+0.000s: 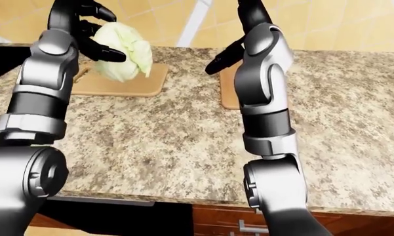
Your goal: Place the broccoli and the cabbage on separate cutting boards.
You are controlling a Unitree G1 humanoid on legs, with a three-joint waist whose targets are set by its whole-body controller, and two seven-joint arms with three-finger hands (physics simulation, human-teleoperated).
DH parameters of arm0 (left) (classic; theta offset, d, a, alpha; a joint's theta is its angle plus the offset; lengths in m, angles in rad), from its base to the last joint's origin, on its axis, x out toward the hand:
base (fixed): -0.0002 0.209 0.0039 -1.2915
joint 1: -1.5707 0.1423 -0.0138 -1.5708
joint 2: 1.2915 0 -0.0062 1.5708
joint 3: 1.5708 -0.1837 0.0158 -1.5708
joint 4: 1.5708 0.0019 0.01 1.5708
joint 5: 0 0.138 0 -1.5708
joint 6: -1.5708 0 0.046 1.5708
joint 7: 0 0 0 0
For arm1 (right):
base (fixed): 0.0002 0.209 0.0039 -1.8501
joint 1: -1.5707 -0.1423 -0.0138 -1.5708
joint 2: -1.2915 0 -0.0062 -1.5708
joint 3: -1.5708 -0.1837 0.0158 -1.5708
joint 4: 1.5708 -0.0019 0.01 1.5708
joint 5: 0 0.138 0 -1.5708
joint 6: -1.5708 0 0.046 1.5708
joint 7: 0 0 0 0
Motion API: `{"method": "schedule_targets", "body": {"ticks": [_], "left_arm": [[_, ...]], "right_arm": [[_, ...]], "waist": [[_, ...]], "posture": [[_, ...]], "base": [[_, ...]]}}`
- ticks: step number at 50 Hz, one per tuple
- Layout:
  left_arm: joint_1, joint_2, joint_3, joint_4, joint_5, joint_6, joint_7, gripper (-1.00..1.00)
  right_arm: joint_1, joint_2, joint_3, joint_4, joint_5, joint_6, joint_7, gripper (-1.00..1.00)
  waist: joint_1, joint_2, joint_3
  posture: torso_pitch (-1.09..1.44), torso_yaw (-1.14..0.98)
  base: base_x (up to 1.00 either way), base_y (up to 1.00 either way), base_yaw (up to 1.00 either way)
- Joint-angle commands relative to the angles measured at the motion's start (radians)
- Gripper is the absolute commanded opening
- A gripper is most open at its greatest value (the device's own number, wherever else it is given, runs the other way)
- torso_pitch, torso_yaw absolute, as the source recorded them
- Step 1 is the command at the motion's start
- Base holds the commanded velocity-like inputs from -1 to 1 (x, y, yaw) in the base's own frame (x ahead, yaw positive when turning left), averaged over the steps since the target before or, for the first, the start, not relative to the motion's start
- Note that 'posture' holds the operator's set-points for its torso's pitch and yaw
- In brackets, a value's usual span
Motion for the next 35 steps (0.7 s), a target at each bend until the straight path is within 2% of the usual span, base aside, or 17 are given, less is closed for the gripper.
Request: {"method": "schedule_targets", "body": {"ticks": [1,6,13,35], "left_arm": [[-0.068,0.016,0.002,0.051,0.0,-0.125,0.06,-1.0],[-0.095,0.023,0.004,0.222,-0.004,-0.251,0.124,-1.0],[-0.092,0.023,0.016,0.3,-0.023,-0.344,0.177,-1.0],[-0.054,0.002,0.004,0.348,0.011,-0.396,0.236,-1.0]], "right_arm": [[-0.038,-0.013,-0.008,-0.029,-0.007,-0.025,-0.014,1.0],[-0.034,-0.011,-0.008,-0.027,-0.003,-0.029,-0.018,1.0],[-0.032,-0.008,-0.007,-0.014,0.002,-0.038,-0.029,1.0],[-0.025,-0.013,-0.008,-0.018,0.004,-0.038,-0.028,1.0]], "waist": [[0.0,0.002,-0.036],[-0.002,0.003,-0.041],[-0.007,0.007,-0.043],[-0.01,0.011,-0.045]], "posture": [[0.0,0.0],[0.0,0.0],[0.0,0.0],[0.0,0.0]], "base": [[0.0,0.0,0.0],[0.0,0.0,0.0],[0.0,0.0,0.0],[0.0,0.0,0.0]]}}
